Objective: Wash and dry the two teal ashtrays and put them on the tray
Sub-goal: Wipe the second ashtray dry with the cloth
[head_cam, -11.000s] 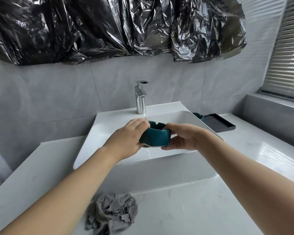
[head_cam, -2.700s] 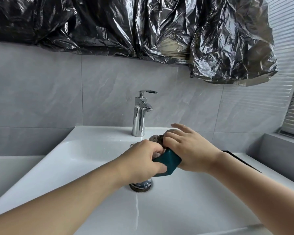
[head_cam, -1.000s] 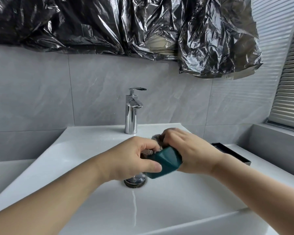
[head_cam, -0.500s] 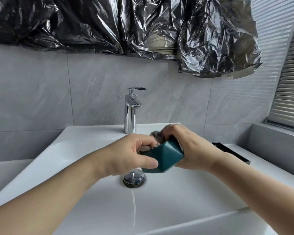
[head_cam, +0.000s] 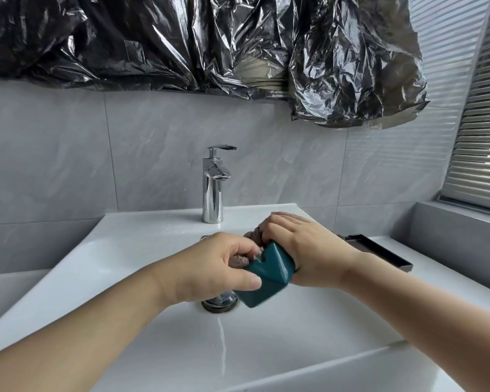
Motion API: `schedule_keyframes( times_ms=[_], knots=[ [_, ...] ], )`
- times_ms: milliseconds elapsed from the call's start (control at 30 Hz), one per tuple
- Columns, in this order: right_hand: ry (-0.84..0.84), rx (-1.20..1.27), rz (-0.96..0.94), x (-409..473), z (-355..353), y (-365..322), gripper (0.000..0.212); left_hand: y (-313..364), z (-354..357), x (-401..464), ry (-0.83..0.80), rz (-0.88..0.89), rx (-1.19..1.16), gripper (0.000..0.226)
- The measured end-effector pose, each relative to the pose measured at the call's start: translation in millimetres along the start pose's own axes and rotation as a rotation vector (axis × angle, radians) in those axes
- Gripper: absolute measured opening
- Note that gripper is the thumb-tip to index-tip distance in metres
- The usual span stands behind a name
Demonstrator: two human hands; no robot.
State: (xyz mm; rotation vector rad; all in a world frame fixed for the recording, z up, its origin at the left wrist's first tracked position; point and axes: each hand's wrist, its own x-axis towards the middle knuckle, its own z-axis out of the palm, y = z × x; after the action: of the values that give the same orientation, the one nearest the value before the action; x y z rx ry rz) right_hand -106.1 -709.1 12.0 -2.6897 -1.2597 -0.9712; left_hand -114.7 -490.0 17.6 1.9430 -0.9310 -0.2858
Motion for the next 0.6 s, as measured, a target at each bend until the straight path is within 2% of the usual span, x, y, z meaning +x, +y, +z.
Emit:
schedule_keyframes(
  times_ms=[100,200,333,433,533,600],
  knots=[
    [0.051,0.036,0.051,1,-8,-5,0.047,7,-5,-5,0.023,0.047,-0.079,0.014],
    [0.125,0.178,0.098,3,-24,-17,0.052,25,-8,-16,0.040,0.077,-0.202,0.019],
    [0.163,0.301,0.185,-1,-57,-44,0.054,57,-7,-37,0.108,0.057,-0.299,0.025],
    [0.167,0.359,0.265,-8,-87,-74,0.059,89,4,-60,0.201,0.026,-0.299,0.035],
    [0.163,0.373,0.333,-22,-112,-108,0.060,126,19,-89,0.261,-0.017,-0.238,0.021],
    [0.107,0.363,0.374,-34,-129,-132,0.063,144,26,-108,0.214,-0.128,-0.163,0.021]
  ],
)
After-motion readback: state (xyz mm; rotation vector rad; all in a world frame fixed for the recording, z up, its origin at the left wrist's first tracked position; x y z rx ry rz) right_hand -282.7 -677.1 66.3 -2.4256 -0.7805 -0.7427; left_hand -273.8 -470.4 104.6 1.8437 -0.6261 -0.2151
